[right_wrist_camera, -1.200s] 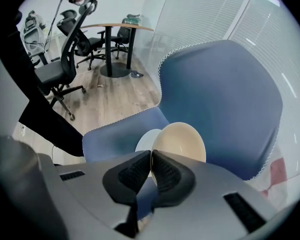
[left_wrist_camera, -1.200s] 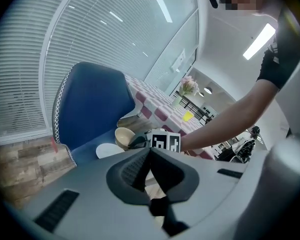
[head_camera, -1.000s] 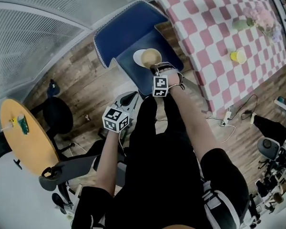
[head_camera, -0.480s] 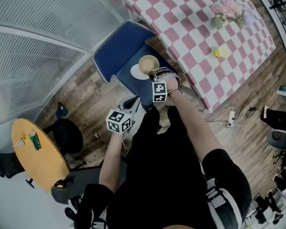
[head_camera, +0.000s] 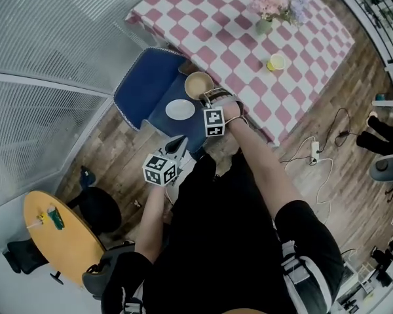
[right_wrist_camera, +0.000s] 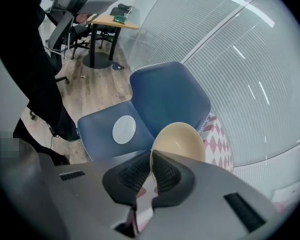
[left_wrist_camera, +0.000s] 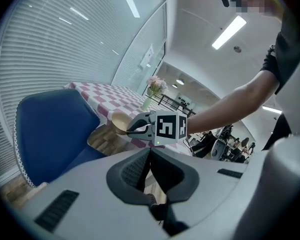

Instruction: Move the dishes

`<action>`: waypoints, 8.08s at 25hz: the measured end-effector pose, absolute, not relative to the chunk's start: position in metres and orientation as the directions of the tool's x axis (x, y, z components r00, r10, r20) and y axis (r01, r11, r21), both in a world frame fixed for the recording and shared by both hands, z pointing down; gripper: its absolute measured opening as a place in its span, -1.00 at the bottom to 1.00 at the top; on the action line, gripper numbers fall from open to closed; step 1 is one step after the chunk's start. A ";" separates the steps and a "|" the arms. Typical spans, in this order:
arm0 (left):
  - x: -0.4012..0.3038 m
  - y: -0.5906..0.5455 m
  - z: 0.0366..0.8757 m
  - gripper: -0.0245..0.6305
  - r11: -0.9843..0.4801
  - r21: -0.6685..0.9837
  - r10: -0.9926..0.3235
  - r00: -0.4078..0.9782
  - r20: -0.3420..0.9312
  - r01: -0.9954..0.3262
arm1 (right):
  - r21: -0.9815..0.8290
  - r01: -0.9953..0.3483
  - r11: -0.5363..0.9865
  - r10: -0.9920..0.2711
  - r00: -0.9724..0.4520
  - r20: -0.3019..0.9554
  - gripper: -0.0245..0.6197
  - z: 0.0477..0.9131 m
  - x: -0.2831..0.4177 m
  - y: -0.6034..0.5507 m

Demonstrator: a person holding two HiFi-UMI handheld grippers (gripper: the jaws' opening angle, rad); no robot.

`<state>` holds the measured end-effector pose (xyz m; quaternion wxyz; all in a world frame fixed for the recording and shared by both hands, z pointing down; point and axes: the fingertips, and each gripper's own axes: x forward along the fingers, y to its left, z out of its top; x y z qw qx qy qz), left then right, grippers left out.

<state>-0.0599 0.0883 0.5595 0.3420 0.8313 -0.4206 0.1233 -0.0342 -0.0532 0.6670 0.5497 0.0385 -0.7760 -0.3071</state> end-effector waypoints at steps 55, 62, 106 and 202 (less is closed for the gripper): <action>0.286 -0.001 0.546 -0.86 -0.546 0.431 -0.497 0.692 0.524 -0.718 | 0.516 -0.026 0.856 -0.514 -0.142 0.846 -0.83 0.650 0.467 -0.159; 0.292 -0.010 0.544 -0.86 -0.508 0.426 -0.529 0.661 0.532 -0.749 | 0.511 -0.001 0.860 -0.504 -0.160 0.849 -0.80 0.658 0.470 -0.167; 0.022 0.089 0.542 -0.86 -0.324 0.458 -0.668 0.543 0.509 -0.828 | 0.518 0.090 0.851 -0.453 -0.374 0.809 -0.58 0.620 0.206 -0.060; -0.156 0.091 0.796 -0.86 0.198 0.583 -0.685 0.314 0.658 -0.788 | -0.406 -0.539 0.738 0.077 -0.530 0.844 -0.59 1.045 -0.101 -0.089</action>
